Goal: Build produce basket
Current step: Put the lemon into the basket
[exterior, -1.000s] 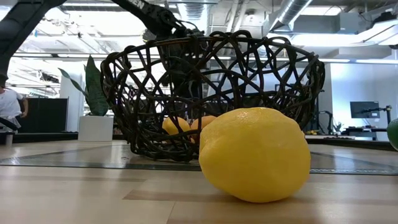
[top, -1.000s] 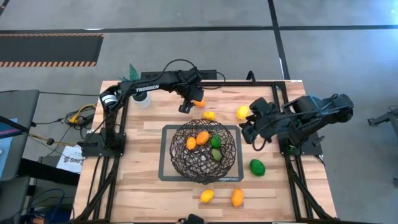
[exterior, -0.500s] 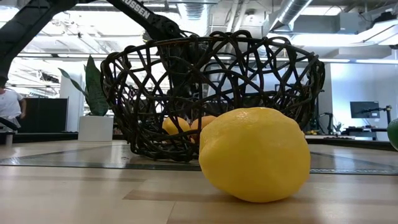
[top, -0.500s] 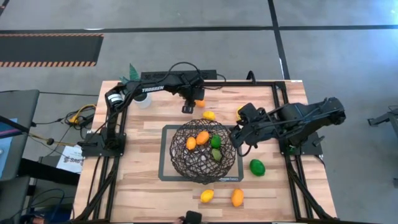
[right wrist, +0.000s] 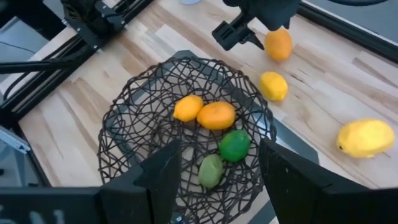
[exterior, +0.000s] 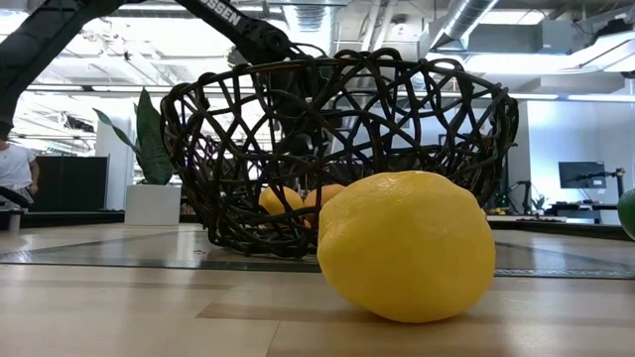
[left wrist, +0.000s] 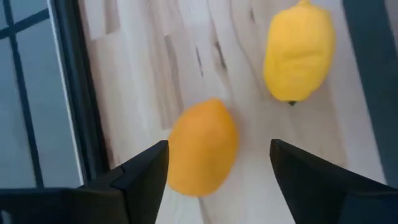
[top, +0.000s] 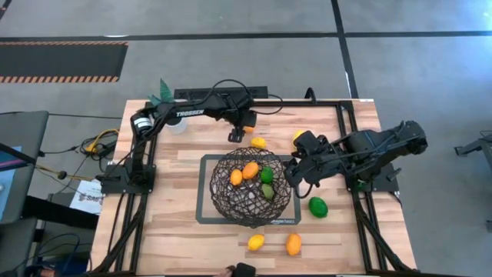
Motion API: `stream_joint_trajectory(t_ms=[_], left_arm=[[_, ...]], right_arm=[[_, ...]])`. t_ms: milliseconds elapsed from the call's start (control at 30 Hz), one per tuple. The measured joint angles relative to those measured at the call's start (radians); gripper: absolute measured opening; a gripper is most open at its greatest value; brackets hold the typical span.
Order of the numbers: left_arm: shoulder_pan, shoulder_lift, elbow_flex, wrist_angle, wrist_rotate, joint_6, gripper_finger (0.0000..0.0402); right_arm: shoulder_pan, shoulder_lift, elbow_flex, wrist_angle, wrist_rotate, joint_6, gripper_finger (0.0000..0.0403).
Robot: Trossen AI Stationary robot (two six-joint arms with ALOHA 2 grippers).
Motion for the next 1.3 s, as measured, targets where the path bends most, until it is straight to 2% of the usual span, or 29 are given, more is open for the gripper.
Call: stream_joint_trajectory(t_ms=[133, 367, 567, 733, 1033, 1300], left_arm=[[0.003, 0.023, -0.001, -0.042, 0.008, 0.006, 0.0271], [0.004, 0.063, 0.001, -0.006, -0.097, 0.043, 0.0268], [0.005, 0.062, 0.001, 0.044, -0.092, 0.054, 0.0267], [0.02, 0.062, 0.001, 0.04, -0.036, 0.052, 0.0267], [0.026, 0.091, -0.001, 0.032, -0.023, 0.066, 0.0267], [0.012, 0.143, 0.007, 0.021, -0.09, 0.081, 0.0264]], right_arm=[[0.017, 0.0, 0.0, 0.003, 0.001, 0.001, 0.023], [0.04, 0.0, 0.0, 0.016, 0.003, 0.006, 0.023], [0.053, 0.0, 0.0, 0.028, 0.005, 0.014, 0.023], [0.066, 0.0, 0.0, 0.029, 0.019, 0.024, 0.023], [0.071, 0.0, 0.0, 0.059, 0.033, 0.023, 0.0224], [0.077, 0.0, 0.0, 0.07, 0.034, 0.023, 0.0211]])
